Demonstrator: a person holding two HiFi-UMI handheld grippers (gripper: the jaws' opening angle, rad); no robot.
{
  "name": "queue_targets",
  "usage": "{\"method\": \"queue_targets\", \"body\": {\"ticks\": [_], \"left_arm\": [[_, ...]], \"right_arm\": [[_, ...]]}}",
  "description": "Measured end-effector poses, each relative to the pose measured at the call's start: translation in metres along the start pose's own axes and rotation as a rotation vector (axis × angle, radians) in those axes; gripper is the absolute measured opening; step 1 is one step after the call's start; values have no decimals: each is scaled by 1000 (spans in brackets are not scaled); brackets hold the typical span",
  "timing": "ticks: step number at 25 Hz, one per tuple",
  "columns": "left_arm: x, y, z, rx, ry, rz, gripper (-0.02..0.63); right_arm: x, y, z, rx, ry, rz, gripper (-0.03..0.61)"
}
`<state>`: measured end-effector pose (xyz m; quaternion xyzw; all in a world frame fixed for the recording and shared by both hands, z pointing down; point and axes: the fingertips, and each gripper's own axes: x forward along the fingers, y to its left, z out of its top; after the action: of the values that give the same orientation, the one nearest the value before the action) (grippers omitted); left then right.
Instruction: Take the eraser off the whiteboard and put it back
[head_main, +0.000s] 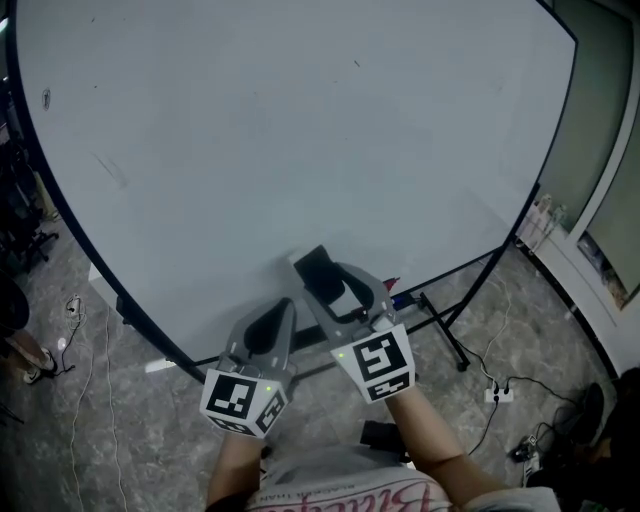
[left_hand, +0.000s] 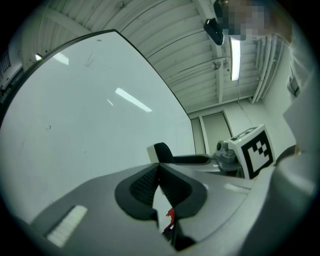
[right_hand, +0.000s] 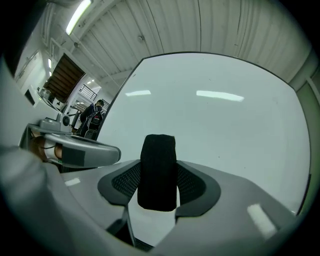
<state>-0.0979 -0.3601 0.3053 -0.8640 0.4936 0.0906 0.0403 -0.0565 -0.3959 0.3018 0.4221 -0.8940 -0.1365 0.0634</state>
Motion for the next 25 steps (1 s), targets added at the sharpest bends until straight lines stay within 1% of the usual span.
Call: {"method": "queue_targets", "body": {"ticks": [6,9,12,15,19,25], "left_arm": [[-9,3,-7,-58,2,21,-2],[-11,7,-11,-71,24,35,-3],[-12,10,-12,-90,21,45,-2],[-12,10,-11,-87,19,46,-2],[-12,10,-11,-80,17,47,-2],[-13,11,-10,-75,15,51,-2]], "right_arm": [[-21,11,-29,82,0,-13,218],[-25,14,-36,96,1,-8,218],[-25,16,-40,94,10,-5,218],[-24,17,-40,90,4,-3,218],[-23,18,-41,93,22,1,218],[-16,7,-37,84,18,-18,219]]}}
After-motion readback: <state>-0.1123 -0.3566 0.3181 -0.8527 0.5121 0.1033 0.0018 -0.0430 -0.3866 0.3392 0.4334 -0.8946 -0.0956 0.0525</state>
